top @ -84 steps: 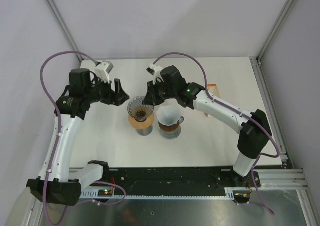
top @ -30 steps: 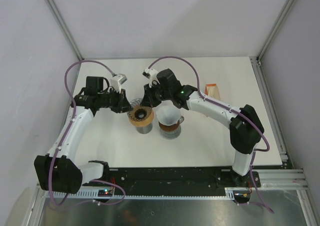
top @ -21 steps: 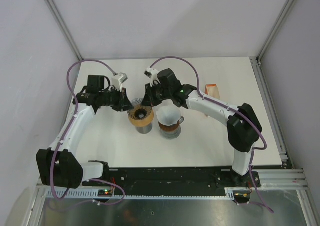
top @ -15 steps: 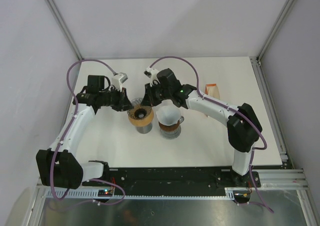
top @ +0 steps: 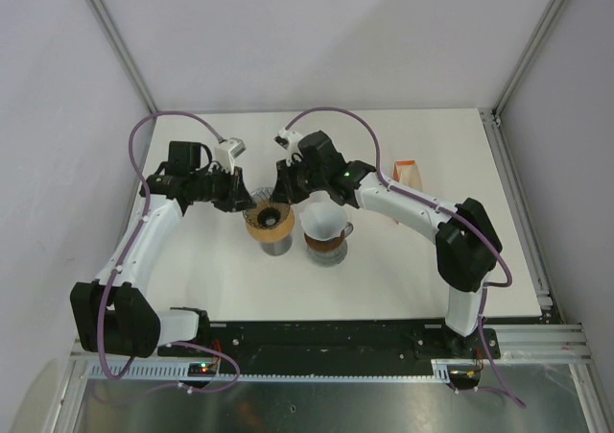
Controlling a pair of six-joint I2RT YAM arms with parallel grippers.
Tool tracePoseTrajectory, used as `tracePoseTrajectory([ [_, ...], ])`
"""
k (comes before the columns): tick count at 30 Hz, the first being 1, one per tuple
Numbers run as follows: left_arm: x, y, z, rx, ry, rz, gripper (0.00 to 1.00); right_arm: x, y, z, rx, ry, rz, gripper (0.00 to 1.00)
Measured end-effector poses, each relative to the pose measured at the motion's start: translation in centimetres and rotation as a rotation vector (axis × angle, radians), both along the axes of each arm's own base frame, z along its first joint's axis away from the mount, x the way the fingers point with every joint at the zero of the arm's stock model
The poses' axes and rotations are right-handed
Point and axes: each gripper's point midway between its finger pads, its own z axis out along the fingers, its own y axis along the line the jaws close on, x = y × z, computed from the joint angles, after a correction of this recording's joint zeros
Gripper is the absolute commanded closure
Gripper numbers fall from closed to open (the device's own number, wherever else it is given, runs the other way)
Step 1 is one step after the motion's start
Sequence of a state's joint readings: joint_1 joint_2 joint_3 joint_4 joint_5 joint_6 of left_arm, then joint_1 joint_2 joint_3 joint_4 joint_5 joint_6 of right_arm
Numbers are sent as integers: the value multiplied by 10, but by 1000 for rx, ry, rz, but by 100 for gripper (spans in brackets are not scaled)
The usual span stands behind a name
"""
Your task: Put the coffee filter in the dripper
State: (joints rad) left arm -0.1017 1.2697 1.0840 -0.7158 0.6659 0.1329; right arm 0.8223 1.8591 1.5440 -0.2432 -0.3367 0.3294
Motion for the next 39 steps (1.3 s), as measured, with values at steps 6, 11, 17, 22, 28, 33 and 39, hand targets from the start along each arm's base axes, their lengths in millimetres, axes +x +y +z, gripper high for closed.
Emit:
tracePoseTrajectory([
  [6,-1,1,0,4,8,3,96,-5,0,1,-33,-20,25,76],
  [11,-4,1,0,5,19,3,92,-10,0,-6,-75,-12,48,64],
  [17,-7,1,1,12,30,4,82,-10,-2,-8,-106,-4,54,59],
  [22,-8,3,0,31,37,10,72,-9,-4,0,-118,-17,58,51],
  [28,-10,7,-1,56,43,13,56,-4,-4,16,-118,-55,55,38],
  [33,-5,8,9,65,12,8,38,0,-7,21,-124,-68,52,17],
  [39,2,8,25,66,-38,3,25,6,-22,36,-143,-97,34,1],
])
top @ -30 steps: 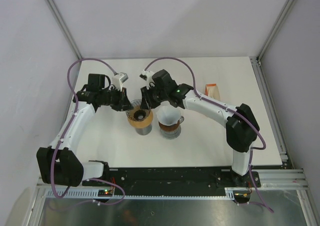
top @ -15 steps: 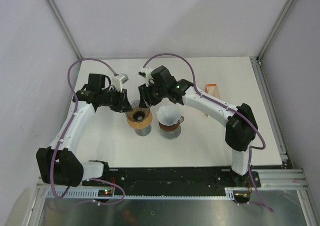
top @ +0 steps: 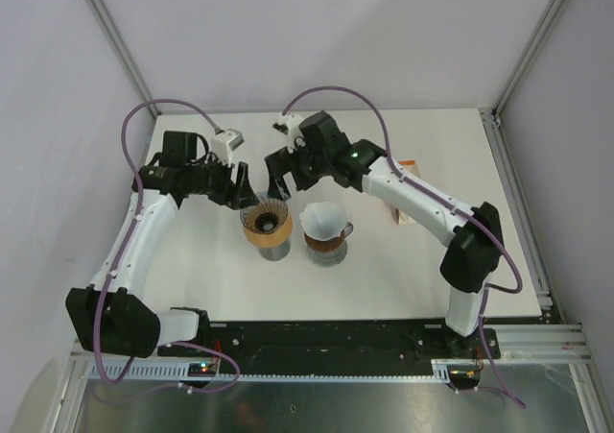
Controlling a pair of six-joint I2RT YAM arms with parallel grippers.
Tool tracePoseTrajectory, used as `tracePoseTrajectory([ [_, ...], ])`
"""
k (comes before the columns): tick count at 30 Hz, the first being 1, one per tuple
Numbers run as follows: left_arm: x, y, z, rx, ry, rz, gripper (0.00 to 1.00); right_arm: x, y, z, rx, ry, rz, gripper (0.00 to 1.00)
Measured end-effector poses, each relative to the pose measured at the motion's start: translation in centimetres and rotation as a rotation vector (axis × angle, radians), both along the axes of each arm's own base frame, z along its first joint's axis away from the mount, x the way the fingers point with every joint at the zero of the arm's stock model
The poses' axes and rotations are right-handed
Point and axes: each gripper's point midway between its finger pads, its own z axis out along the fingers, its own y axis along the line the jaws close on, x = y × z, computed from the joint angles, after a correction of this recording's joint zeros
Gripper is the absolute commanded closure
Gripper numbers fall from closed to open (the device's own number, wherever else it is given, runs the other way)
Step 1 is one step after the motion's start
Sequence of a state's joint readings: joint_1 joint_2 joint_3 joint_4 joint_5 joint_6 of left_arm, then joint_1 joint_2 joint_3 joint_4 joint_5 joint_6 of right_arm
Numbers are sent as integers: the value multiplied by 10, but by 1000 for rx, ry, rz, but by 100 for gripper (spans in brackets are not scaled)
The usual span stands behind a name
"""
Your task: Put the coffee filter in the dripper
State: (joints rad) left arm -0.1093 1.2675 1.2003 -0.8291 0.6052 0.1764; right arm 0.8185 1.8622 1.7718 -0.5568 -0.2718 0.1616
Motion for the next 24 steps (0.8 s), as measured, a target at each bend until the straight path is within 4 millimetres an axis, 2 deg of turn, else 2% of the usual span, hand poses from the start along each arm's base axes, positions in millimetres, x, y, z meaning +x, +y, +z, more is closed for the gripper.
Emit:
tracePoseTrajectory([
  [3,3,1,6,9,-27,-3,20,8,-18,26,1,-59,-42,1],
  [6,5,6,9,36,-55,7,18,18,-55,66,8,-165,-138,1],
  [8,6,11,12,62,-79,18,17,21,-94,94,26,-244,-227,1],
  [10,7,15,17,86,-107,33,17,25,-147,114,39,-308,-347,2],
  [11,8,18,20,99,-123,45,17,27,-169,119,37,-330,-404,7],
  [12,10,21,22,112,-141,55,16,31,-198,121,28,-354,-483,16],
  [13,12,24,25,126,-161,69,16,34,-226,118,5,-371,-565,27],
  [14,14,28,29,139,-184,85,16,37,-249,111,-32,-379,-636,43],
  [15,17,31,33,152,-210,103,16,40,-267,99,-74,-375,-693,56],
  [16,20,35,37,165,-238,121,16,41,-281,86,-118,-366,-735,65],
  [17,23,37,41,174,-260,136,16,43,-289,76,-152,-356,-761,70],
  [21,30,46,52,200,-335,185,16,51,-319,0,-343,-237,-853,64],
  [23,33,49,49,211,-343,199,16,50,-329,-33,-420,-179,-868,62],
  [24,33,50,47,215,-342,202,16,49,-332,-43,-442,-161,-870,61],
])
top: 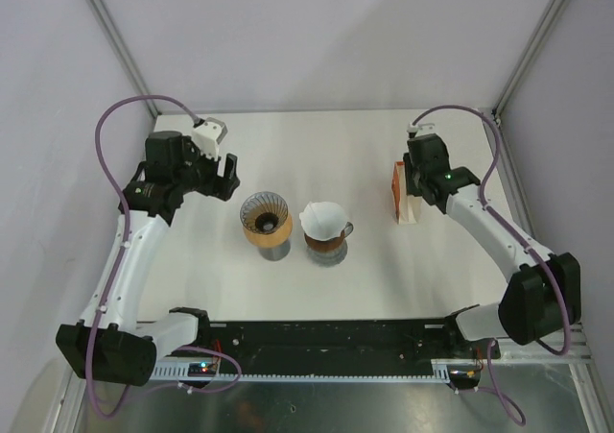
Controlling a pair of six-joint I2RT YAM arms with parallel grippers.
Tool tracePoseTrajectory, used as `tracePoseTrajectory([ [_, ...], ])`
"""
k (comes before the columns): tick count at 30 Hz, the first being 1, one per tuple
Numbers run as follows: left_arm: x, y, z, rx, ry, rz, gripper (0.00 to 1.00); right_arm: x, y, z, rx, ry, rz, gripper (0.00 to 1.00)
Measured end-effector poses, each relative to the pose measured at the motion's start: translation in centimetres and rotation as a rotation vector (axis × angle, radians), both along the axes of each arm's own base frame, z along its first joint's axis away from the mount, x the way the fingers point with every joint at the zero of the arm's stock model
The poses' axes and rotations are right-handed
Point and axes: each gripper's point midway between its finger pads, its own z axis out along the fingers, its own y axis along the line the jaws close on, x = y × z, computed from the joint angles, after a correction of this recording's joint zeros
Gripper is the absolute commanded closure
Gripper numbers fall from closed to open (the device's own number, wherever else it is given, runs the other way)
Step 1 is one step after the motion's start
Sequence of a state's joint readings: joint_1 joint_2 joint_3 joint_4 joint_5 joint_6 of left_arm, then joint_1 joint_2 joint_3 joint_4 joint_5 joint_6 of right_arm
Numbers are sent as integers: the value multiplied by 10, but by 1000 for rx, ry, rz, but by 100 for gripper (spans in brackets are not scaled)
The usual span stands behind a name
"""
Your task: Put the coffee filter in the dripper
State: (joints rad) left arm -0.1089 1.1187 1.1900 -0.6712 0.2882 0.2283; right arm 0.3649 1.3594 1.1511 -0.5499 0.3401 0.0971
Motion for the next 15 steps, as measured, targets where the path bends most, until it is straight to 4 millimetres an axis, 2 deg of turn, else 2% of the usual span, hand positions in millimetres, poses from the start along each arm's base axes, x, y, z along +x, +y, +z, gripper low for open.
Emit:
tracePoseTrajectory([
  [3,0,3,-8,10,13,14,16,-1,-4,-20,-23,46,-14,61],
  [10,0,6,-14,16,22,24,16,11,3,-40,-21,70,-10,60],
  [15,0,6,-16,16,25,25,16,18,4,-61,-23,112,-9,64],
])
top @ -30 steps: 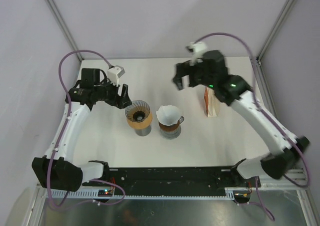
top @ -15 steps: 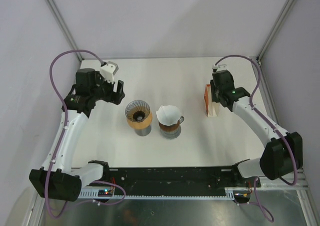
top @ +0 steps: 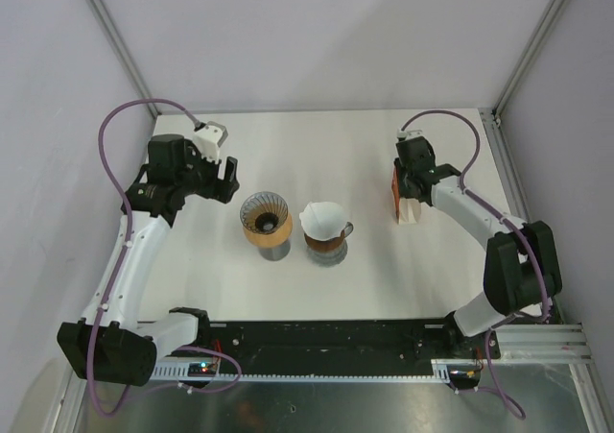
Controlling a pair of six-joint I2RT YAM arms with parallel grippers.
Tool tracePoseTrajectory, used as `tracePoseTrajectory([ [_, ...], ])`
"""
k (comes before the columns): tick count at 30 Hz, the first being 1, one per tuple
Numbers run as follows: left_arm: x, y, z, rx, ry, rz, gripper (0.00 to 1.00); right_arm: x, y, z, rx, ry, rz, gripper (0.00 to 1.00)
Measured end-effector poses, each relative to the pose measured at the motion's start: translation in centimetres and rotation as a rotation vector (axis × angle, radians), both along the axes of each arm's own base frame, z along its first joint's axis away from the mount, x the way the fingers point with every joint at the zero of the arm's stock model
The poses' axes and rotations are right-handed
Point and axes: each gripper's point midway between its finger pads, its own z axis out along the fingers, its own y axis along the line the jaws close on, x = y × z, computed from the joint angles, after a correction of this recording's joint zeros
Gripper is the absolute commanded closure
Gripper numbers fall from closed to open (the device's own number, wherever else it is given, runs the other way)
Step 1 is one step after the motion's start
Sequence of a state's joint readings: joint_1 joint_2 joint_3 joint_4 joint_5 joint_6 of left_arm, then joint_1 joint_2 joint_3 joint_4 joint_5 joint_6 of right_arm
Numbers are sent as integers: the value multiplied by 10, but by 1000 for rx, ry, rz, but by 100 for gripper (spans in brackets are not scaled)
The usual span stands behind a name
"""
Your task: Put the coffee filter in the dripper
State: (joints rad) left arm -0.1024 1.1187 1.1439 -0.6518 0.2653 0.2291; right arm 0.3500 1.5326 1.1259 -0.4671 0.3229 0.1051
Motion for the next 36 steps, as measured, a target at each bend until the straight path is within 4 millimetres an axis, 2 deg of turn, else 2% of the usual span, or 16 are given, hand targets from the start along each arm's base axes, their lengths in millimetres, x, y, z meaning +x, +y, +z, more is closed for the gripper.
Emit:
tracePoseTrajectory([
  [4,0,0,0,0,0,0,16,7,0,-13,8,17,-4,69],
  [5,0,0,0,0,0,0,16,9,-1,-16,8,19,-6,73],
  [7,0,0,0,0,0,0,16,13,-1,-22,7,23,-8,91],
  [9,0,0,0,0,0,1,16,15,-1,-27,7,29,-9,98],
  [14,0,0,0,0,0,1,16,15,-1,-27,16,24,-28,100],
  [18,0,0,0,-1,-1,-1,15,4,-3,-8,17,2,-36,100],
  [20,0,0,0,-1,-1,-3,15,-6,-5,15,26,-38,-38,100],
  [28,-1,-5,2,-9,-5,-37,14,-54,-4,148,118,-287,-12,100],
  [30,-2,-8,4,-18,-7,-55,13,-64,8,178,140,-336,23,100],
  [32,-3,-12,11,-29,-18,-78,13,-75,30,206,175,-376,86,100],
  [36,-5,-23,35,-63,-58,-130,14,-90,85,241,233,-402,228,100],
])
